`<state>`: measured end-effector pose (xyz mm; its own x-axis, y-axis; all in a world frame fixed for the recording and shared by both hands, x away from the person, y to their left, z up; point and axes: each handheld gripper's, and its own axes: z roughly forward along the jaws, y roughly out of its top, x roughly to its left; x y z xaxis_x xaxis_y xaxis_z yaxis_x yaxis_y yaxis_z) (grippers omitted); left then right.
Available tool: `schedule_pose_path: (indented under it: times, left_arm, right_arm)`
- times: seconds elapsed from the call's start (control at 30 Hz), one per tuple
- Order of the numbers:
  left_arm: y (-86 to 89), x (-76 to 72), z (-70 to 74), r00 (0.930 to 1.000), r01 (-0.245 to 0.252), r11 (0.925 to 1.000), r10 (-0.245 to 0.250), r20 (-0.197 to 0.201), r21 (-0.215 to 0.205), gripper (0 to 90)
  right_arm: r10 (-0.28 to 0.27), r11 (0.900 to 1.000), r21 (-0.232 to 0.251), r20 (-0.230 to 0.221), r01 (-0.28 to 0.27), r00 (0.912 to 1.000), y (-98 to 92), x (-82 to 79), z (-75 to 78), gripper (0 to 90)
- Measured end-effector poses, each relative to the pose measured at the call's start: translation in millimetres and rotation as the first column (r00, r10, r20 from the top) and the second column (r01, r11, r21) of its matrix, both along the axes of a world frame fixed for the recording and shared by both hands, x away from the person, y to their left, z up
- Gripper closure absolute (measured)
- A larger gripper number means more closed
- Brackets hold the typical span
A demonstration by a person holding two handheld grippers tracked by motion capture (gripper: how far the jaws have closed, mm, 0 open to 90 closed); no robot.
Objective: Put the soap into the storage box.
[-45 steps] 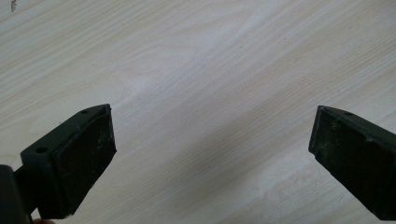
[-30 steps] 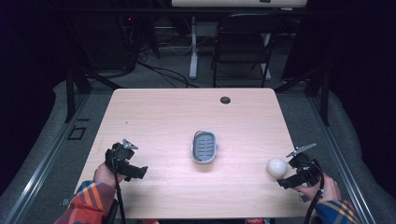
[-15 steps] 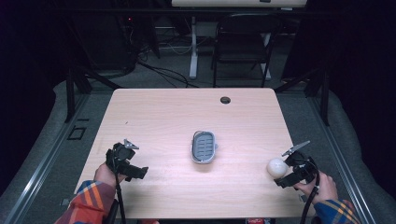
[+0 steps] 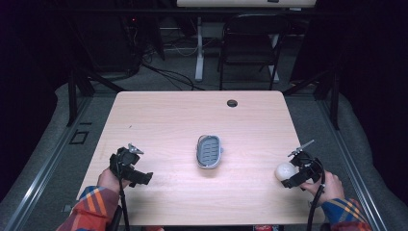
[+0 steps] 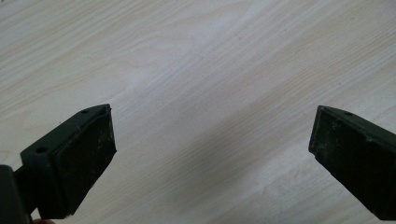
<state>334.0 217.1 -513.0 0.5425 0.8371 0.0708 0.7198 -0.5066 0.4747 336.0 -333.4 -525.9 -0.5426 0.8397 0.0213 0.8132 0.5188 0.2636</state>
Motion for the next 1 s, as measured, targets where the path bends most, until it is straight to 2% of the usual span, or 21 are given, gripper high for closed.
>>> schedule_pose_path:
  times: [0.07, 0.1, 0.13, 0.17, 0.2, 0.3, 0.33, 0.4, 0.43, 0.47, 0.5, 0.77, 0.87, 0.93, 0.97, 1.0]
  left_arm:
    - [-0.3, 0.1, -0.2, 1.0, 0.0, 1.0, 0.0, -0.001, 0.003, 0.5]
    - [-0.4, 0.1, -0.3, 1.0, -0.001, 1.0, 0.001, -0.001, 0.002, 0.5]
    - [-0.4, 0.1, -0.3, 1.0, -0.001, 1.0, 0.001, -0.001, 0.002, 0.5]
    - [-0.1, 0.2, -0.3, 1.0, 0.0, 1.0, 0.0, -0.001, 0.003, 0.5]
    - [0.0, 0.2, -0.3, 1.0, 0.001, 1.0, -0.001, -0.002, 0.002, 0.5]
    - [-0.1, 0.4, -0.2, 1.0, 0.003, 1.0, -0.002, -0.007, 0.003, 0.5]
    - [-0.2, 0.3, -0.4, 1.0, 0.001, 1.0, -0.001, -0.002, 0.001, 0.4]
    - [0.1, 0.4, -0.1, 1.0, 0.003, 1.0, -0.003, -0.004, -0.004, 0.3]
    - [0.1, 0.4, -0.2, 1.0, 0.003, 1.0, -0.003, -0.004, -0.005, 0.2]
    - [0.1, 0.5, -0.2, 1.0, 0.004, 1.0, -0.004, -0.005, -0.005, 0.2]
    - [0.0, 0.4, -0.3, 1.0, 0.003, 1.0, -0.003, -0.004, -0.005, 0.2]
    - [-0.2, 0.5, -0.6, 1.0, 0.002, 1.0, -0.002, -0.004, 0.0, 0.2]
    - [-0.1, 0.8, -0.5, 1.0, 0.003, 1.0, -0.003, -0.007, 0.0, 0.2]
    - [-0.2, 0.8, -0.5, 1.0, 0.004, 1.0, -0.004, -0.009, 0.001, 0.2]
    - [-0.1, 0.5, -0.6, 1.0, -0.001, 1.0, 0.001, -0.003, 0.002, 0.2]
    - [-0.1, 0.6, -0.7, 1.0, -0.001, 1.0, 0.001, -0.004, 0.001, 0.2]
  right_arm:
    - [0.001, 1.0, -0.02, -0.001, -0.001, 1.0, 1.6, 4.3, -0.5, 0.0]
    - [-0.026, 1.0, 0.011, 0.014, 0.025, 0.9996, 3.9, 3.8, -3.0, 0.0]
    - [0.003, 1.0, -0.026, -0.003, -0.003, 1.0, 3.6, 6.1, -0.9, 0.0]
    - [0.003, 1.0, -0.013, -0.012, -0.003, 0.9999, 5.4, 6.6, -1.4, 0.0]
    - [0.009, 0.999, -0.034, -0.011, -0.009, 0.9999, 5.7, 7.7, -1.5, 0.0]
    - [0.003, 1.0, -0.027, -0.007, -0.003, 1.0, 7.4, 8.5, -3.3, 0.4]
    - [0.015, 0.999, -0.041, -0.012, -0.015, 0.9998, 7.3, 9.5, -2.5, 0.7]
    - [0.019, 0.999, -0.037, -0.012, -0.019, 0.9998, 8.3, 10.8, -2.8, 2.3]
    - [0.001, 1.0, -0.018, 0.0, -0.001, 1.0, 10.0, 10.4, -4.6, 2.3]
    - [0.022, 0.999, -0.04, -0.016, -0.022, 0.9996, 10.0, 12.6, -3.1, 2.4]
    - [0.021, 0.999, -0.043, -0.015, -0.022, 0.9997, 10.8, 13.4, -3.3, 2.7]
    - [0.029, 0.999, -0.043, -0.027, -0.03, 0.9992, 16.7, 18.0, -7.3, 13.8]
    - [0.029, 0.998, -0.05, -0.027, -0.031, 0.9992, 17.8, 19.7, -7.7, 14.0]
    - [0.009, 0.999, -0.035, -0.025, -0.01, 0.9997, 20.0, 21.4, -9.0, 16.1]
    - [0.013, 0.998, -0.058, -0.033, -0.015, 0.9994, 20.7, 23.5, -8.6, 16.7]
    - [0.04, 0.995, -0.089, -0.06, -0.045, 0.9974, 20.3, 26.1, -6.6, 16.8]
